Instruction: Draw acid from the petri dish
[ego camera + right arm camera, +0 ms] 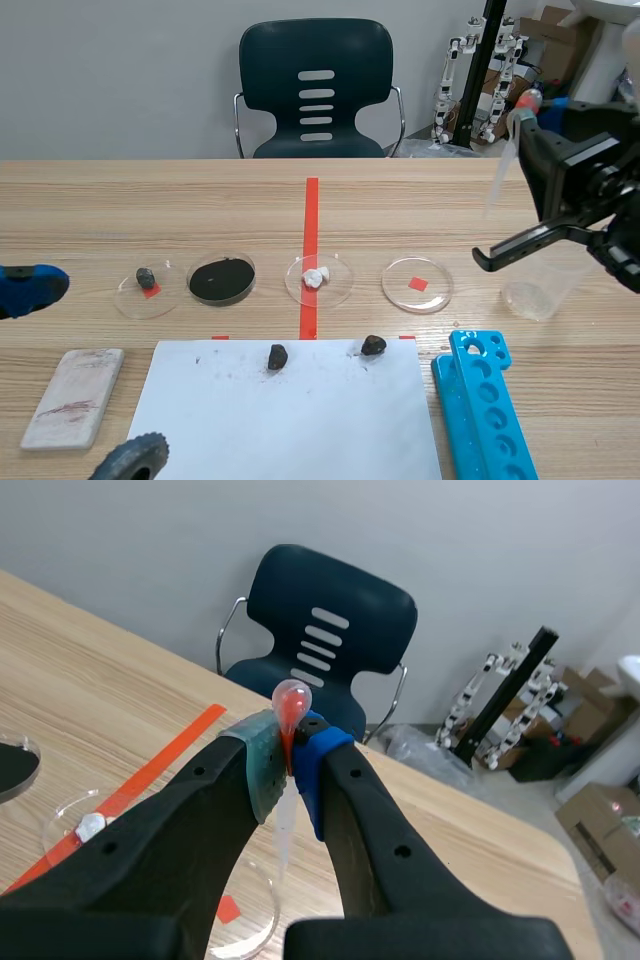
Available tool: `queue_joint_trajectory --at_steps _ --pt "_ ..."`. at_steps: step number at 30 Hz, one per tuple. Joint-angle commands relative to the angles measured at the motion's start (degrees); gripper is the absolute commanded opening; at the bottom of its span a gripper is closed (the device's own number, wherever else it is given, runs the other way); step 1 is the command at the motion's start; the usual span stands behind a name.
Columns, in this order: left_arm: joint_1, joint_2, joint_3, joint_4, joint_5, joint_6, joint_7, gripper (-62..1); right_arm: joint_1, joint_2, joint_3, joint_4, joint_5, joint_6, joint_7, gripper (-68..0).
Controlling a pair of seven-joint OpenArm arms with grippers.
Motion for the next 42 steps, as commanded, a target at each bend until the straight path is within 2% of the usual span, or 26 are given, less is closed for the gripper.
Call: queue_joint_trajectory --at_steps 1,6,9,12,19,25,27,31,37,42 --pt "0.3 0.4 -0.1 0.2 -0.6 0.1 -0.8 1.4 1.9 0.2 0.2 -1.4 1.4 -0.3 0.5 -66.5" --pt "0.3 0.4 -0.1 0.2 -0.6 0.1 -0.8 1.4 6.6 0.1 0.2 -7.4 2.7 2.3 0.5 -66.5" --pt "0.3 0.4 -0.1 0.2 -0.6 0.1 -0.8 1.4 9.4 0.2 0.2 -10.6 3.8 3.0 0.5 -66.5" --pt "0.3 0.4 -0.1 0.2 -0.6 0.1 -0.8 1.4 11.8 0.1 0.2 -13.4 4.0 5.0 0.4 -66.5" --pt "0.3 0.4 -0.1 0.2 -0.6 0.1 -0.8 1.4 17.4 0.1 0.1 -20.6 8.2 7.6 0.0 -66.5" --pt "0.3 0.4 -0.1 0.2 -0.6 0.1 -0.8 1.4 22.3 0.1 0.1 -26.5 8.9 13.6 0.7 -66.5" --pt "0.3 0.4 -0.1 0.2 -0.6 0.1 -0.8 1.4 23.8 0.0 0.0 -28.3 9.1 14.9 0.7 -66.5" --pt "0.3 0.5 -0.1 0.2 -0.6 0.1 -0.8 1.4 26.1 0.0 -1.2 -31.6 9.4 16.3 0.8 -66.5" --pt "0.3 0.4 -0.1 0.2 -0.6 0.1 -0.8 1.4 28.3 0.0 -5.1 -35.7 9.4 16.3 2.4 -66.5" --pt "0.3 0.4 -0.1 0.2 -0.6 0.1 -0.8 1.4 28.4 0.0 -7.9 -36.1 9.4 16.3 3.1 -66.5"
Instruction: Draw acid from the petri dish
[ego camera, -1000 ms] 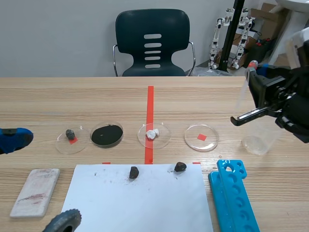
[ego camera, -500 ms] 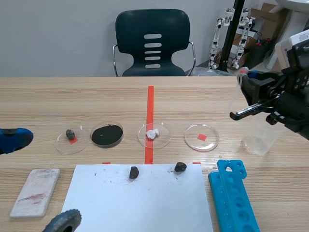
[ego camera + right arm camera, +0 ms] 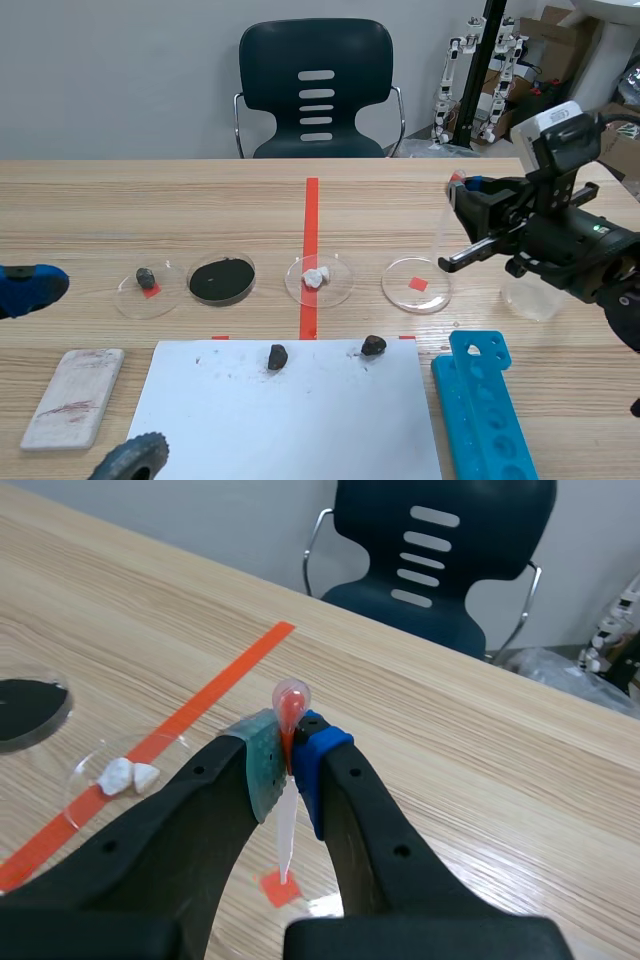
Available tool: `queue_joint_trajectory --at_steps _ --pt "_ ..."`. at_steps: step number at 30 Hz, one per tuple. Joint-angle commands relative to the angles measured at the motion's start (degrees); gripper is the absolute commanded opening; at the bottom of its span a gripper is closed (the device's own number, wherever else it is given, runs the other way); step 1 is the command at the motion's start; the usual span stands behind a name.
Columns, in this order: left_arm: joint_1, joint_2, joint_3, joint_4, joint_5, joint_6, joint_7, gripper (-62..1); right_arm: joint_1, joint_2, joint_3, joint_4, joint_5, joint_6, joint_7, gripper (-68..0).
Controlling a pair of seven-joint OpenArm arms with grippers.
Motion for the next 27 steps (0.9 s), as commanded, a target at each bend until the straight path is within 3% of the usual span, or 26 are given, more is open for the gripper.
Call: queue_joint_trajectory --at_steps 1,27 --pt "0.3 0.4 -0.1 0.2 -0.6 0.1 -0.8 1.4 1.1 0.0 -0.2 1.2 0.7 -0.2 0.9 -66.5" --pt "0.3 0.4 -0.1 0.2 -0.6 0.1 -0.7 1.4 0.9 0.0 -2.6 -2.0 -0.7 -0.4 1.1 -66.5"
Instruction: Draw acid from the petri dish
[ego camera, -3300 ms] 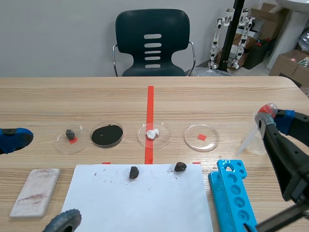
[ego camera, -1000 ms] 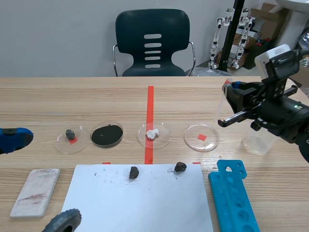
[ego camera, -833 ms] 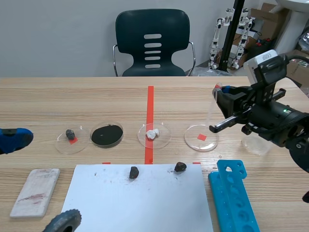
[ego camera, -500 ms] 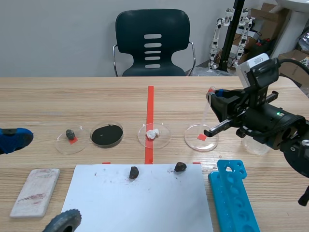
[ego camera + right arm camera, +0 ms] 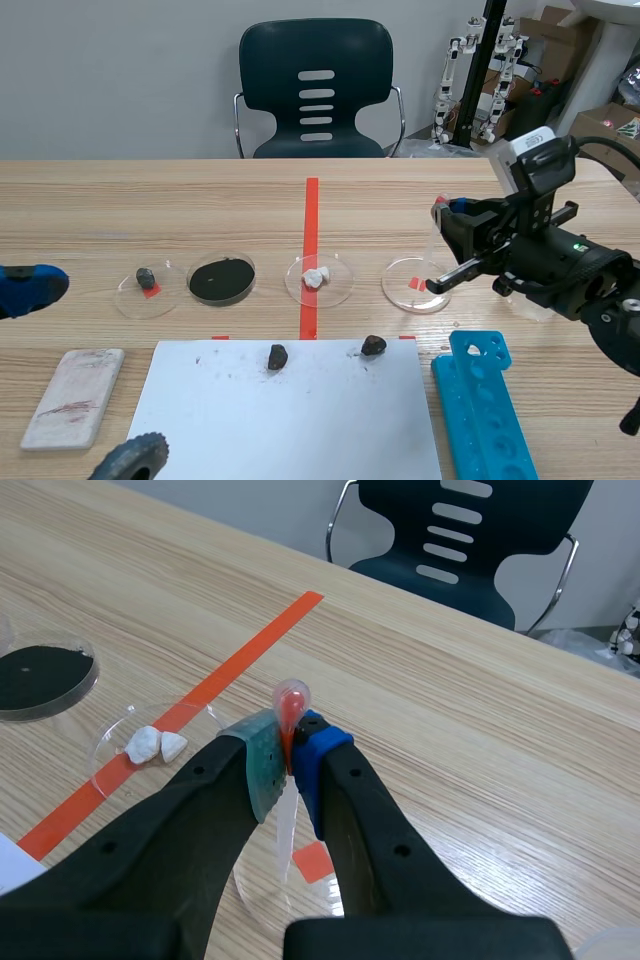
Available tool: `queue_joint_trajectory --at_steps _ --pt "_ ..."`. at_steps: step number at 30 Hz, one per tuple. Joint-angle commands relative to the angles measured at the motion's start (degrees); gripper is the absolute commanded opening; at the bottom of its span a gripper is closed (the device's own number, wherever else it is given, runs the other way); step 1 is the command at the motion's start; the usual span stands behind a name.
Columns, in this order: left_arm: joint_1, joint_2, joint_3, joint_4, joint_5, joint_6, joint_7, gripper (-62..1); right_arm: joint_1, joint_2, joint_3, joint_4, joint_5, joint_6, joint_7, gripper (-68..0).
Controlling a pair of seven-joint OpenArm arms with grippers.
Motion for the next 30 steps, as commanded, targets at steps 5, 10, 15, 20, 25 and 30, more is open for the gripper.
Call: queue_joint_trajectory --at_steps 5,10,15,20,25,30 --pt "0.3 0.4 -0.1 0.2 -0.6 0.1 -0.7 1.4 0.8 0.0 0.0 0.3 -1.3 -0.2 1.3 -66.5" --pt "0.3 0.4 -0.1 0.2 -0.6 0.1 -0.7 1.4 0.8 0.0 0.0 0.3 -2.1 -0.2 1.3 -66.5" --pt "0.3 0.4 -0.1 0.2 -0.6 0.1 -0.7 1.4 0.8 0.0 0.0 0.0 -2.1 -0.2 1.4 -66.5" --pt "0.3 0.4 -0.1 0.2 -0.6 0.1 -0.7 1.4 0.8 0.0 0.0 -2.0 -3.2 -0.2 4.1 -66.5" --pt "0.3 0.4 -0.1 0.2 -0.6 0.1 -0.7 1.4 0.8 0.0 0.0 -2.9 -3.2 -0.2 4.3 -66.5" --pt "0.3 0.4 -0.1 0.2 -0.6 0.1 -0.7 1.4 0.8 0.0 0.0 -2.9 -3.2 -0.2 5.3 -66.5"
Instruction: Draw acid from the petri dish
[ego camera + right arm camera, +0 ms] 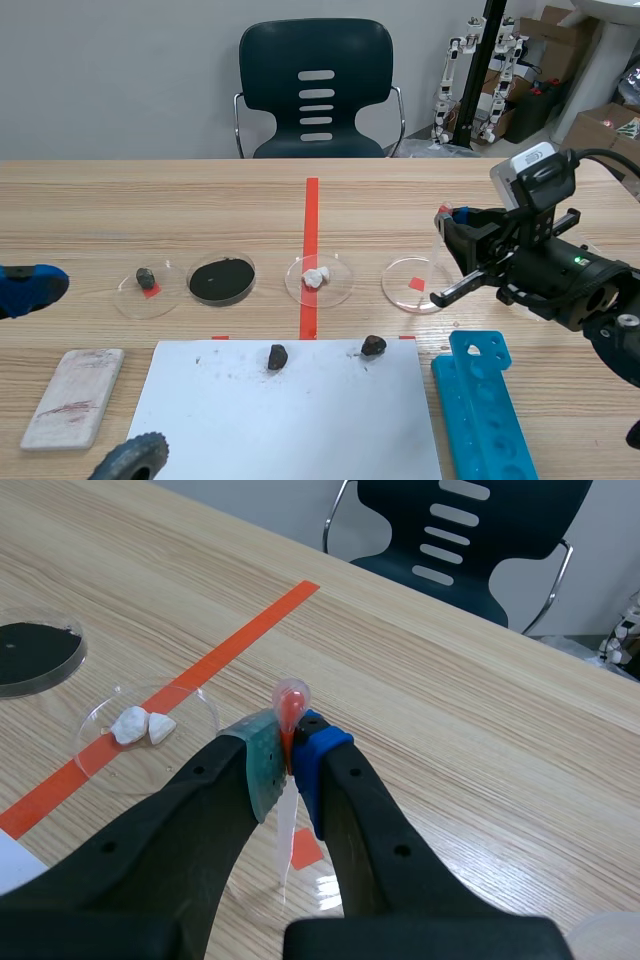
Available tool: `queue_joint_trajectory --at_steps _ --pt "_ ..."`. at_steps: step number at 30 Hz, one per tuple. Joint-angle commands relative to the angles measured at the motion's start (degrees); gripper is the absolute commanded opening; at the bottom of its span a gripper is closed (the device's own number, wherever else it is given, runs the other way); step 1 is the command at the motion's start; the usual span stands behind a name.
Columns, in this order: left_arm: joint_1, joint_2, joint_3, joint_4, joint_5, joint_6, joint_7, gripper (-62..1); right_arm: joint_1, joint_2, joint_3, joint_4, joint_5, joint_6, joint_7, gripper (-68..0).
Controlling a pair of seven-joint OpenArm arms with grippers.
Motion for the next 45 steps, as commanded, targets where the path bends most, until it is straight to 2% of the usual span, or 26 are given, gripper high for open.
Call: queue_joint_trajectory --at_steps 1,45 --pt "0.3 0.4 -0.1 0.2 -0.6 0.1 -0.8 1.4 0.8 0.0 0.0 0.3 0.3 -0.2 1.0 -66.5" --pt "0.3 0.4 -0.1 0.2 -0.6 0.1 -0.8 1.4 0.8 0.0 0.1 0.3 0.4 -0.2 2.4 -66.4"
